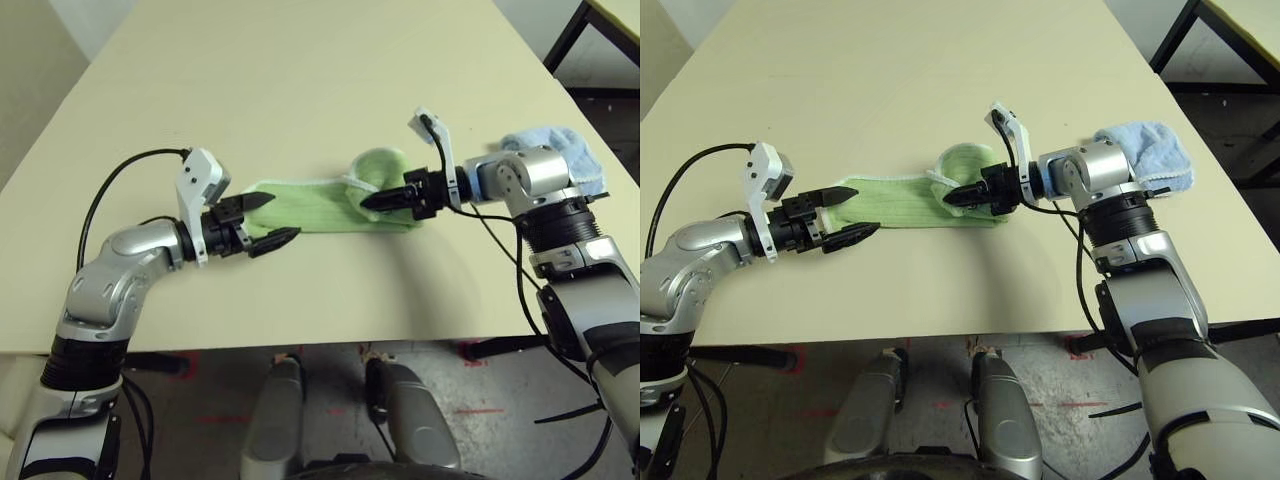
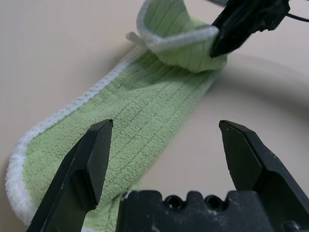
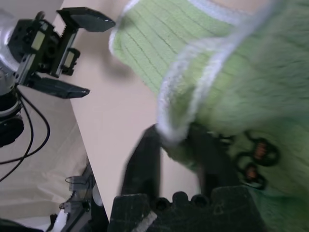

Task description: Fold the towel and set it aside.

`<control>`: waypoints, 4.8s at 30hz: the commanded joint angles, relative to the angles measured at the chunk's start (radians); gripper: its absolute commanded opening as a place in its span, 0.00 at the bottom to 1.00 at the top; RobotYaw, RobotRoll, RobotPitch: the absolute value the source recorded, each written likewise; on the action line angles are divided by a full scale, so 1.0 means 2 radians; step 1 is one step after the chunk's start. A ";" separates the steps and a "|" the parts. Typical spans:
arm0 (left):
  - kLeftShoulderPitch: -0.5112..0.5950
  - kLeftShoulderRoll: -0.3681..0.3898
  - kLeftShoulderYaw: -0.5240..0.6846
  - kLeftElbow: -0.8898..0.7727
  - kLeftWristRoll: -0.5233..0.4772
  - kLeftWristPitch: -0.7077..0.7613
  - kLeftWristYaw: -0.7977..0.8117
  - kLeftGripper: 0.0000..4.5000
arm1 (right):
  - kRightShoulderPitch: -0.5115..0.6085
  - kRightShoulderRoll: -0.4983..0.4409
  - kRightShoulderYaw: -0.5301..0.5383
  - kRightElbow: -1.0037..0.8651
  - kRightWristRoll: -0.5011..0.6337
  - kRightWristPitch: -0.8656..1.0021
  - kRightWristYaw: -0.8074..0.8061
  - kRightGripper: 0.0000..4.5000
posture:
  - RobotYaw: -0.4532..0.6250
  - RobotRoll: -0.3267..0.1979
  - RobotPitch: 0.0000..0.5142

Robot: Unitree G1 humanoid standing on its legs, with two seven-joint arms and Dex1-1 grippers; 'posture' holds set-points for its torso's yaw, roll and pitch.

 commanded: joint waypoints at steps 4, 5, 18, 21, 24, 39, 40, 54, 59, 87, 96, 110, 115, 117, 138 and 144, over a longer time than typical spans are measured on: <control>-0.001 -0.004 -0.011 -0.005 0.000 0.006 -0.001 1.00 | -0.006 -0.082 0.015 -0.050 0.027 -0.040 0.148 0.85 | 0.57 0.62 0.30; -0.003 -0.005 -0.012 -0.003 0.000 0.006 -0.001 1.00 | -0.010 -0.098 0.019 -0.053 0.030 -0.041 0.166 0.95 | 0.57 0.62 0.29; -0.070 -0.057 0.003 -0.001 -0.024 0.040 0.047 1.00 | -0.072 -0.056 -0.114 0.179 -0.033 -0.265 -0.024 1.00 | 0.57 0.62 0.30; -0.111 -0.089 -0.003 0.006 -0.026 0.064 0.078 1.00 | -0.053 -0.053 -0.112 0.196 -0.056 -0.325 -0.045 1.00 | 0.57 0.62 0.30; -0.147 -0.124 -0.018 0.025 -0.021 0.073 0.099 0.91 | -0.043 -0.044 -0.118 0.207 -0.062 -0.356 -0.056 0.96 | 0.57 0.62 0.29; -0.237 -0.220 -0.115 0.179 0.080 0.020 0.120 0.00 | 0.007 -0.006 -0.122 0.170 -0.064 -0.387 -0.042 0.00 | 0.54 0.62 0.26; -0.239 -0.224 -0.119 0.187 0.085 0.016 0.119 0.00 | 0.009 -0.003 -0.122 0.168 -0.064 -0.388 -0.043 0.00 | 0.54 0.62 0.26; -0.197 -0.215 -0.185 0.243 0.175 0.026 0.114 0.00 | 0.041 0.047 -0.091 0.183 -0.108 -0.391 -0.057 0.00 | 0.54 0.62 0.26; -0.175 -0.212 -0.182 0.206 0.173 0.053 0.111 0.00 | 0.040 0.038 -0.077 0.211 -0.136 -0.393 -0.064 0.00 | 0.55 0.62 0.26; -0.088 -0.221 0.010 -0.110 0.054 0.224 0.194 0.29 | 0.032 -0.006 -0.118 0.150 -0.081 -0.428 0.054 0.55 | 0.56 0.62 0.27; 0.006 -0.234 0.098 -0.235 -0.019 0.351 0.243 0.99 | 0.035 -0.025 -0.113 0.131 -0.080 -0.444 0.075 1.00 | 0.60 0.62 0.30; 0.021 -0.285 0.157 -0.254 -0.043 0.469 0.294 0.99 | 0.037 -0.017 -0.106 0.146 -0.087 -0.464 0.068 1.00 | 0.61 0.62 0.29; 0.009 -0.329 0.196 -0.225 -0.035 0.496 0.332 0.99 | 0.037 -0.017 -0.104 0.147 -0.088 -0.469 0.067 1.00 | 0.61 0.62 0.28; -0.001 -0.341 0.216 -0.213 -0.035 0.496 0.346 0.99 | 0.037 -0.018 -0.104 0.148 -0.088 -0.470 0.067 1.00 | 0.61 0.62 0.28; -0.135 -0.401 0.363 -0.003 0.045 0.397 0.459 0.99 | 0.072 -0.055 -0.106 0.106 -0.083 -0.458 0.095 1.00 | 0.55 0.62 0.28; -0.164 -0.415 0.407 -0.013 0.045 0.438 0.501 0.99 | 0.078 -0.078 -0.109 0.105 -0.083 -0.457 0.101 1.00 | 0.53 0.62 0.28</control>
